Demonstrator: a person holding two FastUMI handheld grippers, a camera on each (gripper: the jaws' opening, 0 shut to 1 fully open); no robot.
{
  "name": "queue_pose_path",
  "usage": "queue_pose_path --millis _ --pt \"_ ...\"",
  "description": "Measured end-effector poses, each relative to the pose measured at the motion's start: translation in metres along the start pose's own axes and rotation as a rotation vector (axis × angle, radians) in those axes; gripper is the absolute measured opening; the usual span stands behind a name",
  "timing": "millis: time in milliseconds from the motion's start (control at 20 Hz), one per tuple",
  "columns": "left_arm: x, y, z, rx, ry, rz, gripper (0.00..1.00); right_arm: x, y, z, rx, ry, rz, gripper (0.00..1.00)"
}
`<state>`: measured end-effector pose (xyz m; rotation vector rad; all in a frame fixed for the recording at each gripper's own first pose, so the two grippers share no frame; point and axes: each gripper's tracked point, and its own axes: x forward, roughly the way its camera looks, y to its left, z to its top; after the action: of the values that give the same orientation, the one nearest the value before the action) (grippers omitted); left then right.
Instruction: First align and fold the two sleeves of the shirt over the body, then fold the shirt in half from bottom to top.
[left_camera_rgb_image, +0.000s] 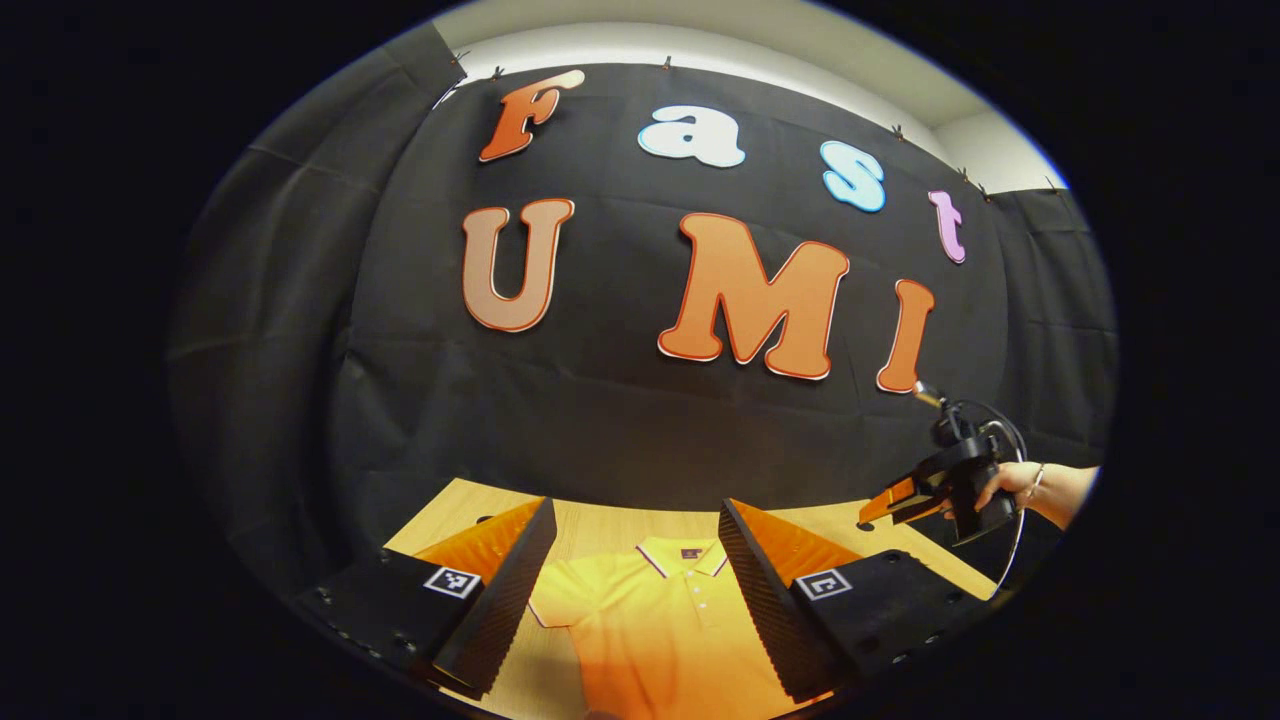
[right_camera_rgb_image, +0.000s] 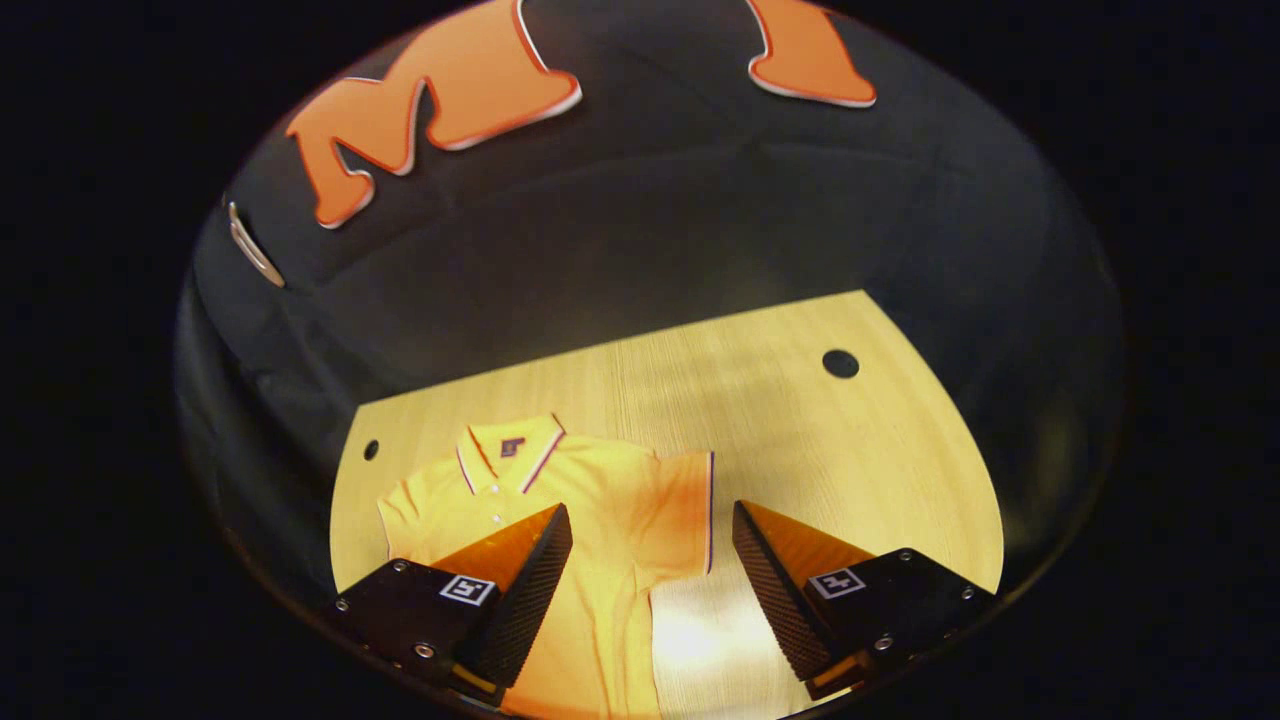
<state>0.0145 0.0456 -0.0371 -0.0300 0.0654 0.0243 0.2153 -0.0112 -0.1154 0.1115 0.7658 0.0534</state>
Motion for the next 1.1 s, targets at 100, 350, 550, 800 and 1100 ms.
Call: queue_pose_path --millis 100,350,550,800,1100 --pt "0.006 0.006 -0.008 -0.006 0.021 0.011 0.98 0.038 -0.008 -0.021 -0.006 0.126 -0.025 0.98" --pt "0.016 0.020 -0.022 0.000 0.063 0.042 0.98 0.101 -0.021 -0.061 -0.039 0.320 -0.084 0.97" --pt "0.023 0.022 -0.029 0.003 0.084 0.045 0.98 0.121 -0.024 -0.064 -0.030 0.335 -0.103 0.89" --pt "0.026 0.025 -0.032 -0.002 0.094 0.050 0.98 0.131 -0.034 -0.068 -0.030 0.349 -0.139 0.79" --pt "0.029 0.034 -0.039 -0.011 0.109 0.071 0.98 0.138 -0.028 -0.073 -0.060 0.350 -0.159 0.68"
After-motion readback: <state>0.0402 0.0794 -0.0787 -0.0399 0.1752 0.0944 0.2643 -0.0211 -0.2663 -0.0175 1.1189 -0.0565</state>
